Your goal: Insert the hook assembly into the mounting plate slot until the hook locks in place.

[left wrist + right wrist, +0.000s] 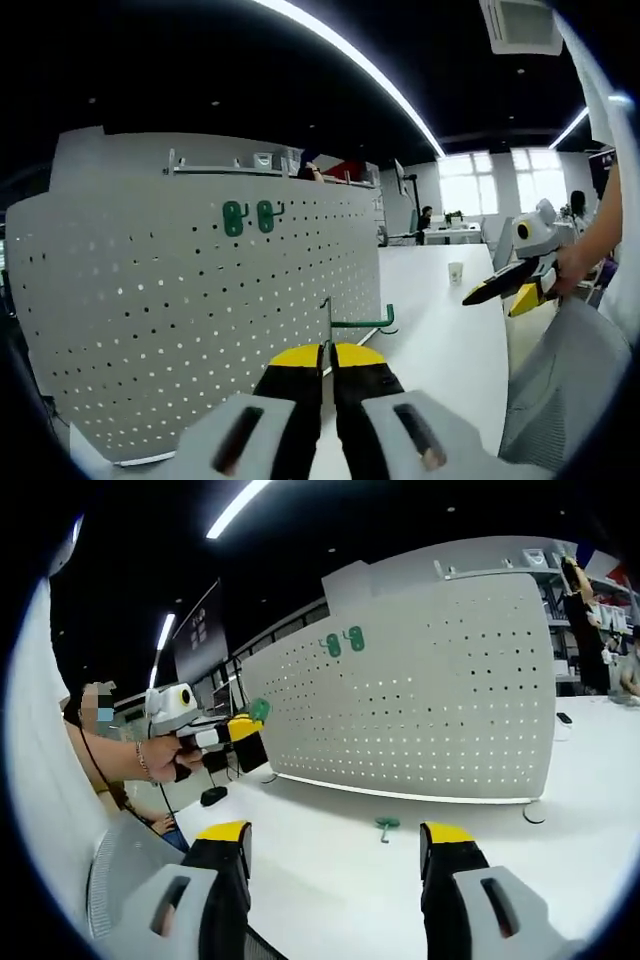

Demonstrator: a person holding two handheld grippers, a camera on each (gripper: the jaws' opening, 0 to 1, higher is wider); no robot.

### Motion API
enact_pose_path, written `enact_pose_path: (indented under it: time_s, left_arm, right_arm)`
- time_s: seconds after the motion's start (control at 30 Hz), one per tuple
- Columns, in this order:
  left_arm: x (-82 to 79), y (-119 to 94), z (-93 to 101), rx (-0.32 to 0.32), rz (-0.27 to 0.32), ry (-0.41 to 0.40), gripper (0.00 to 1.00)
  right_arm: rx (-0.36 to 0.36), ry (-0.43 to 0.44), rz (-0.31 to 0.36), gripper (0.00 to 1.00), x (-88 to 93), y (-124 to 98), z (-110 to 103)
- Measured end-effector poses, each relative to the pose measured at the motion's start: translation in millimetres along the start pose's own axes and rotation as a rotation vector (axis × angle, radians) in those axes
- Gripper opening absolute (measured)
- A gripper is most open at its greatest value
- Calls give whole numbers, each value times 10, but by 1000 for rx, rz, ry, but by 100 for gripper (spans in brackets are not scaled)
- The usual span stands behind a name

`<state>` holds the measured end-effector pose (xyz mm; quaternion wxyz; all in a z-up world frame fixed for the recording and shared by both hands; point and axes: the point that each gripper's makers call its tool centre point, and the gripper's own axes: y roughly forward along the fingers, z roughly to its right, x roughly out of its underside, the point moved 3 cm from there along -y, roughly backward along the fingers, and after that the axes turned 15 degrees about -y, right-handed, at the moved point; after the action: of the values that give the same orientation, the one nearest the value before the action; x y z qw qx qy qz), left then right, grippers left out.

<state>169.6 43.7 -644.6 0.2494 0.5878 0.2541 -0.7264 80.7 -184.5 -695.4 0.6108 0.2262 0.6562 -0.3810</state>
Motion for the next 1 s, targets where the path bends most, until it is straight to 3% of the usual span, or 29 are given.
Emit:
enact_pose_path:
  time_s: [0.53,0.83,1.0]
  left_arm:
    - [-255,-272,107,-46,165,-64,2]
    - [-230,-227,138,-49,157,-60,2]
    - [-228,-218,141,-55,154,-61,2]
  right_arm:
    - [-11,2,16,66,-45,17,-40]
    - [-17,6,16,65,-59,17,-25]
    - [-14,14,75,65,-195,23,-26]
